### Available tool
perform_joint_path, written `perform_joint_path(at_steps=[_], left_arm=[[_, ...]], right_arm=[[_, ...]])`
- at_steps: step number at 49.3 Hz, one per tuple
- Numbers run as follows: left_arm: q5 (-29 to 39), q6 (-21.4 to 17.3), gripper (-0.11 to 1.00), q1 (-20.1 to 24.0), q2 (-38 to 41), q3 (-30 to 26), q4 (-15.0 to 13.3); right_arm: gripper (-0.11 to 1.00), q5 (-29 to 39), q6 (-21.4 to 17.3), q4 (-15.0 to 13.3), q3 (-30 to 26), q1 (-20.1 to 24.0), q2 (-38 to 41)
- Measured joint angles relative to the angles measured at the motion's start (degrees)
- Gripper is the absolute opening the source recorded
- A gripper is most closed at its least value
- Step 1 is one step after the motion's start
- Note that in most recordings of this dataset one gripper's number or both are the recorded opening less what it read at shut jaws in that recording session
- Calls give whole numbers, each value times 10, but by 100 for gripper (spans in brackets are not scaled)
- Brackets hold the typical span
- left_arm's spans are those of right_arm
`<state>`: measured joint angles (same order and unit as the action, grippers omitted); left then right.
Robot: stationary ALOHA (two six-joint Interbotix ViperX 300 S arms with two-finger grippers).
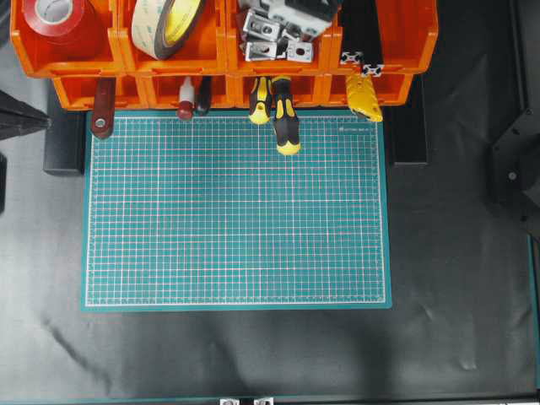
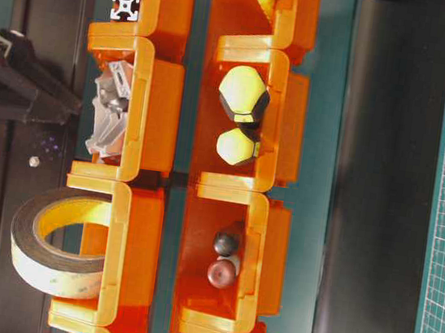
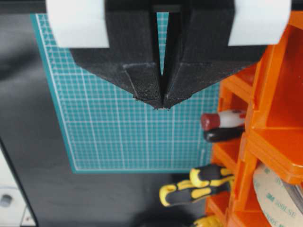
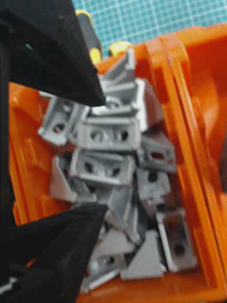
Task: Pick corner brachets from container rack with right arm.
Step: 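Lower the open right gripper into the bin around one bracket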
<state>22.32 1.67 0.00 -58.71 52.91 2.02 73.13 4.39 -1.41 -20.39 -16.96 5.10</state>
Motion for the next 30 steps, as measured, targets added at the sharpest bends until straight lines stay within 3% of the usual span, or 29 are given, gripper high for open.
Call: perform_joint_path(at_steps=[30], left_arm=[[0, 0, 0, 0, 0, 0, 0]], right_arm=[[80, 3, -3, -3, 17, -3, 23]])
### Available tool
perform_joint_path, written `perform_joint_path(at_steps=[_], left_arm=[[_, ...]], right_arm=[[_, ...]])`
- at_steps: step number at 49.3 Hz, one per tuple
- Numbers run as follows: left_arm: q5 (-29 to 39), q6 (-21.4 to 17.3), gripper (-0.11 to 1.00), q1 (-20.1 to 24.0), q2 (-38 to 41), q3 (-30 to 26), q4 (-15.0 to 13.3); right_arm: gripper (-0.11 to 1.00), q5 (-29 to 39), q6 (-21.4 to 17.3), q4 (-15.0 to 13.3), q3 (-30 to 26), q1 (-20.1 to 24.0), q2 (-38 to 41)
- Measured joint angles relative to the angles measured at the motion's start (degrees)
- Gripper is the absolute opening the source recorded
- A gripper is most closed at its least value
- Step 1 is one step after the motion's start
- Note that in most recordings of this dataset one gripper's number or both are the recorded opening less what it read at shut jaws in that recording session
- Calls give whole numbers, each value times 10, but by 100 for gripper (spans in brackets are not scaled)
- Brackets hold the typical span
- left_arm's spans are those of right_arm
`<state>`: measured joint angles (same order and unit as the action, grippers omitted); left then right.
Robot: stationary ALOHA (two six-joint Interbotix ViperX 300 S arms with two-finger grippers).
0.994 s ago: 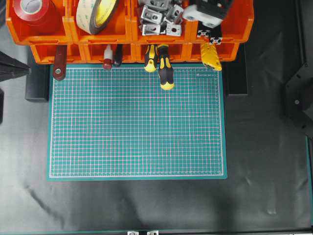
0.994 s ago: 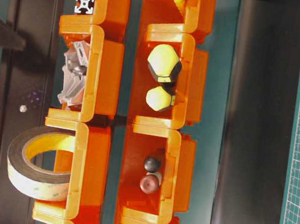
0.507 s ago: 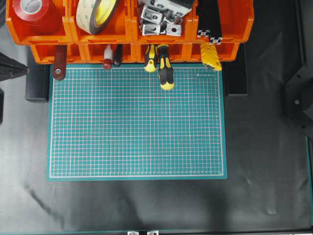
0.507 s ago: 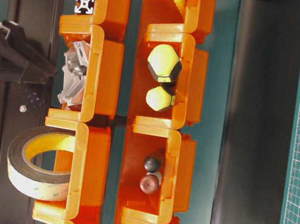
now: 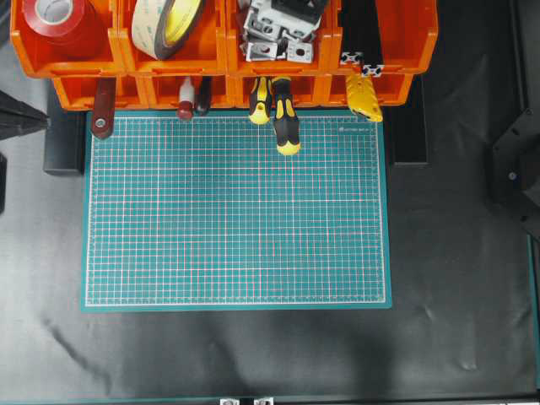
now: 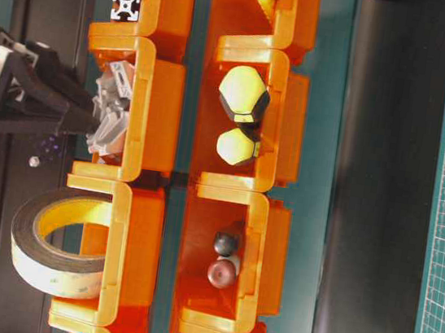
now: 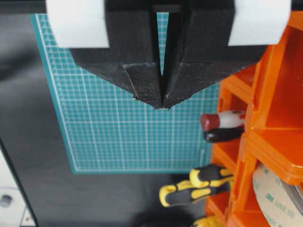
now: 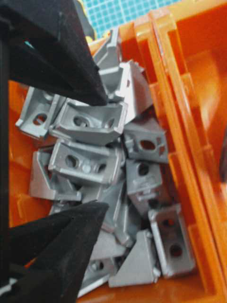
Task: Pick corner brachets from container rack with right arm.
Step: 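Lower the open right gripper into the bin around one bracket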
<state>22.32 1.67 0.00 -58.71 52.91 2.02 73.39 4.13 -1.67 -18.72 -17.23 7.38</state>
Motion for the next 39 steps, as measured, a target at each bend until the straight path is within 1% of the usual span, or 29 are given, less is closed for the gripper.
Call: perform_joint_path(at_steps=[12, 17, 31, 39], left_arm=[[1, 0, 0, 0, 0, -1, 0], [1, 0, 0, 0, 0, 0, 0], [1, 0, 0, 0, -1, 0, 0], [1, 1, 0, 0, -1, 0, 0]], right_arm=[[76, 13, 0, 0, 14, -1, -4], [69, 23, 3, 0, 15, -1, -4], [39, 26, 4, -5, 14, -4, -4], [39, 26, 4, -5, 14, -4, -4]])
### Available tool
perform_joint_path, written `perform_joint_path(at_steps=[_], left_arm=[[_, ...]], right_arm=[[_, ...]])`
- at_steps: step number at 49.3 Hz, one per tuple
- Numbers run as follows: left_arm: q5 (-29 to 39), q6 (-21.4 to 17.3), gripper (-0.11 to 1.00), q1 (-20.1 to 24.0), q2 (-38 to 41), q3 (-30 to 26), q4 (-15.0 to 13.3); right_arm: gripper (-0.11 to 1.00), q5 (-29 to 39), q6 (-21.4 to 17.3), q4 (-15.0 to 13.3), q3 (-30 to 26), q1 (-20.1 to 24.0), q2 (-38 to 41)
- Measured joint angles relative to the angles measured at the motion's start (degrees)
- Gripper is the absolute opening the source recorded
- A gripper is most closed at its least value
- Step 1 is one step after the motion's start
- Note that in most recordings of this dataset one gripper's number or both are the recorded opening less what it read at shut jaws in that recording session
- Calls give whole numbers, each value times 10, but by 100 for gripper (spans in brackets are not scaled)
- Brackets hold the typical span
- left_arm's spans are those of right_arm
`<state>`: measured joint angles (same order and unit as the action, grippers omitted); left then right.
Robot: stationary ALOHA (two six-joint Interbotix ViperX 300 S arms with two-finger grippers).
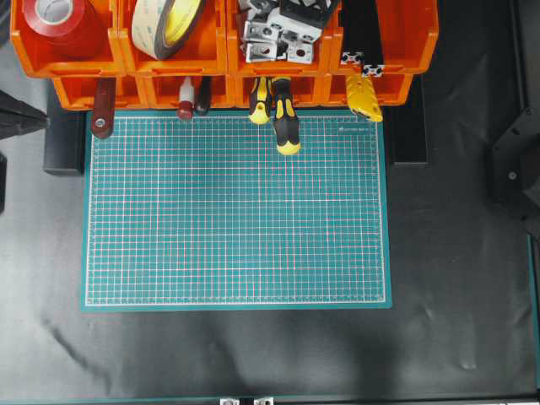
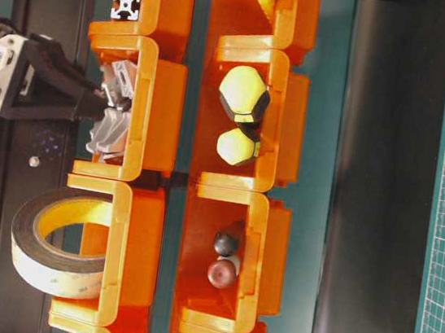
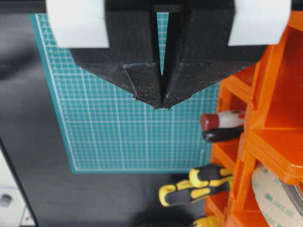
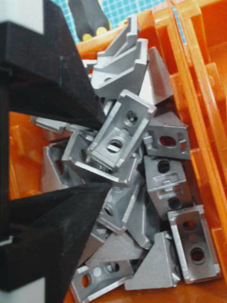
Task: Pick corner brachets from container rack with right arm.
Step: 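Lower the open right gripper into the bin around one bracket, then close the right gripper on the bracket and lift it out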
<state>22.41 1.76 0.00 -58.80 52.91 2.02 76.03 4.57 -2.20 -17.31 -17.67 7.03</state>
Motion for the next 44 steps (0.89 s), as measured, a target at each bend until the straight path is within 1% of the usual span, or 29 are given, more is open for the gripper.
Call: perform_joint_path(at_steps=[17, 19, 21, 23, 44], left_arm=[[-1, 0, 0, 1, -1, -1, 0], [0, 0, 0, 0, -1, 0, 0], [0, 0, 0, 1, -1, 0, 0], [-1, 0, 0, 1, -2, 0, 0], [0, 0, 0, 1, -4, 0, 0]], right_arm=[[38, -1, -1, 0, -11, 4, 1], [35, -1, -2, 0, -14, 5, 2], [28, -1, -3, -1, -20, 7, 1], [24, -2, -4, -1, -30, 9, 1], [24, -9, -4, -3, -120, 34, -8]])
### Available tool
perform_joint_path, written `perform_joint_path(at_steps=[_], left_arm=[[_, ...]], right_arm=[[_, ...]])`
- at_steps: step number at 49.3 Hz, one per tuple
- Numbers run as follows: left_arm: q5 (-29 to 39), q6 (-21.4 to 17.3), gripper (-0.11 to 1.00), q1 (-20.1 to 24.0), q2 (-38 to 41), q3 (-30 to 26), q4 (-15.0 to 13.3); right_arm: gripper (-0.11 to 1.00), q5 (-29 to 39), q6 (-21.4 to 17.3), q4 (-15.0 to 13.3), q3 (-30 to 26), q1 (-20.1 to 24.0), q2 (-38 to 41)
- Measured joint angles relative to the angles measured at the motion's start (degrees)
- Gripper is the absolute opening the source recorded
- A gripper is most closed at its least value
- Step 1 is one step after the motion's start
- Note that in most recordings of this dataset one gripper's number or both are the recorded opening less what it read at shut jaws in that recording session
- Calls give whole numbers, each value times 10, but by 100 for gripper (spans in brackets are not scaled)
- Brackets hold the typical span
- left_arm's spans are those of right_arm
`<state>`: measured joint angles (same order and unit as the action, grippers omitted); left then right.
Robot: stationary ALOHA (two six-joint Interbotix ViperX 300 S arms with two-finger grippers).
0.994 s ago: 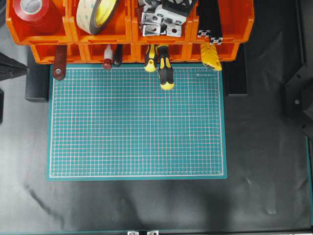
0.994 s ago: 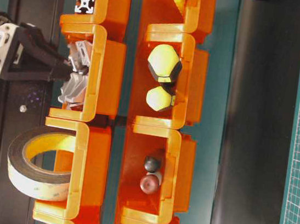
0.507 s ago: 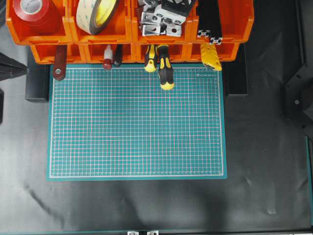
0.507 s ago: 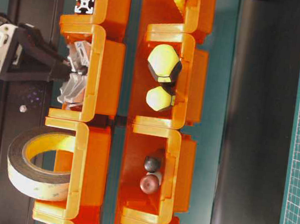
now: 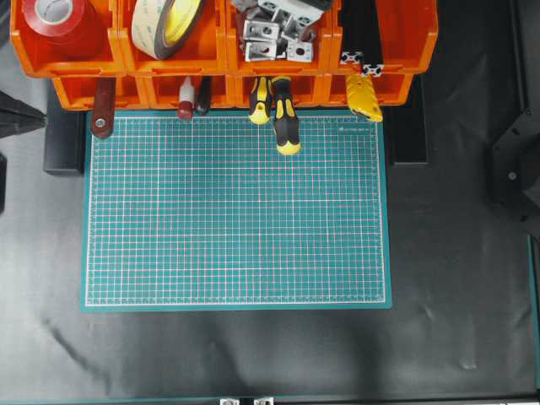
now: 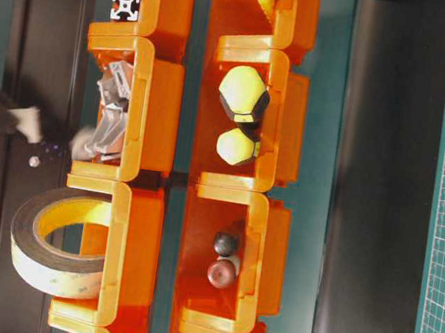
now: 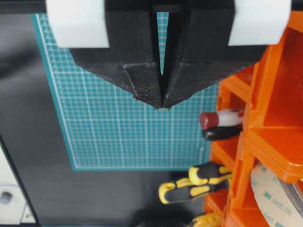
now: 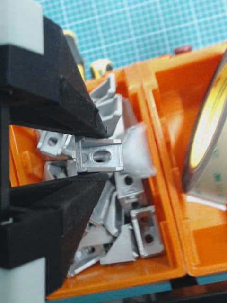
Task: Pick corner brachets from container rack with right arm.
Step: 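Close the right gripper on the bracket and lift it out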
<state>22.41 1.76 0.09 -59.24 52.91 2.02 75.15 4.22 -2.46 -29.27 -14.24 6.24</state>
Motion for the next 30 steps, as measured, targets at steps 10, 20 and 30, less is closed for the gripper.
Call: perform_joint_path(at_steps=[10, 20, 30], left_arm=[[0, 0, 0, 0, -3, 0, 1], [-1, 0, 0, 0, -3, 0, 0], [0, 0, 0, 0, -3, 0, 0]], right_arm=[[24, 0, 0, -2, -12, 2, -6], [24, 0, 0, -4, -12, 4, -6], [24, 0, 0, -4, -12, 4, -6]])
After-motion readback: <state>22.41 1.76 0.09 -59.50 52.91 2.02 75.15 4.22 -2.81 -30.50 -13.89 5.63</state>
